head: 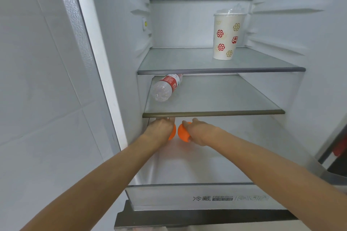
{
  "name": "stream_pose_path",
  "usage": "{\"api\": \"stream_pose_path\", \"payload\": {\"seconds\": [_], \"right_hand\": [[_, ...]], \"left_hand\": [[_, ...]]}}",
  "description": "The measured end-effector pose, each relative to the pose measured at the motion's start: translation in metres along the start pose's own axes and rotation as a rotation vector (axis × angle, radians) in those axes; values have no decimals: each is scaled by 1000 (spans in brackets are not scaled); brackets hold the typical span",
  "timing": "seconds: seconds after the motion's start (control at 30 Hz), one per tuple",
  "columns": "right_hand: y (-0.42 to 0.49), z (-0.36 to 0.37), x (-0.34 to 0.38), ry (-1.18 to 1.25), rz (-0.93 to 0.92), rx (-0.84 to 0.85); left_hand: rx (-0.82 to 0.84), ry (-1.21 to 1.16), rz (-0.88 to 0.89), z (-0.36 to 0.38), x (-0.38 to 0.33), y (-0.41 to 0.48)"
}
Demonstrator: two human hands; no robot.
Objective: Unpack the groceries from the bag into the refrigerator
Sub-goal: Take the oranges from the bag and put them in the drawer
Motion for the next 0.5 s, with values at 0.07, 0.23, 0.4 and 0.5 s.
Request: {"api": "stream_pose_path", "payload": {"seconds": [0.07,0.23,0.4,0.5], "right_hand": [[-6,2,-3,25,18,36],[-34,-3,-7,19,20,56],[-84,-25,-12,125,-40,-88],[-118,-40,-17,194,-59,-131]], "left_hand": [[-9,-14,4,1,0,-1],[43,-94,35,-4,0,-15],[71,-135,85,-25,2,-52],[62,-288,54,-55,8,-84]]}}
Point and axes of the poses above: each hand's wrist, its own y-axis towards the middle knuckle, its own z-axis out of the palm, x = y × z, the point moved 7 cm from there along y, towards the middle knuckle, and after that the axes turned 11 degrees about y, right-handed, at the moved point
